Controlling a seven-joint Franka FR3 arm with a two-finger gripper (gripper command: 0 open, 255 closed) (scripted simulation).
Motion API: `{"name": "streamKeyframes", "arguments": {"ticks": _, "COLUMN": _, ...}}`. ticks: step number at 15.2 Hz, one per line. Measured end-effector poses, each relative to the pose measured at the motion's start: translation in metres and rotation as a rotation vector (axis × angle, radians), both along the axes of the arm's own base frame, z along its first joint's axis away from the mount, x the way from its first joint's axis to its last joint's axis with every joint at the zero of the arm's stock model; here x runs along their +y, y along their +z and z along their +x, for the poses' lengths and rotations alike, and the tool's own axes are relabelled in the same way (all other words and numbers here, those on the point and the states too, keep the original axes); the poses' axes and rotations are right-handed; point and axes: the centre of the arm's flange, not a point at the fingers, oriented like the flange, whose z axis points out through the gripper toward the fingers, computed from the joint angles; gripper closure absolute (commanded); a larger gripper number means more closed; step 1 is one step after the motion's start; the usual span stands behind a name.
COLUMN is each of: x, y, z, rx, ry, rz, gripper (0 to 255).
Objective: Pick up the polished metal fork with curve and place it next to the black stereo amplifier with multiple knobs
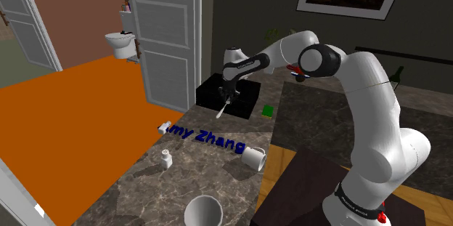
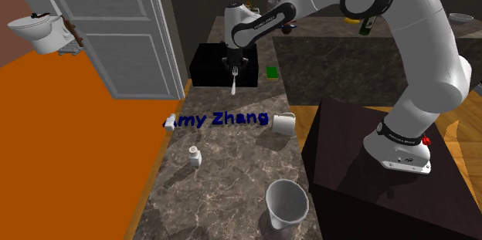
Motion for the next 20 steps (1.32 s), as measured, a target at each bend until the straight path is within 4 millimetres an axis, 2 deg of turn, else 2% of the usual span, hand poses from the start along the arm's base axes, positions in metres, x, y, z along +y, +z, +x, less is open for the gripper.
{"name": "streamKeyframes", "arguments": {"ticks": 20, "x": 0.000, "y": -0.107, "z": 0.000, "rx": 0.000, "ry": 0.000, "rz": 0.000, "gripper": 255}}
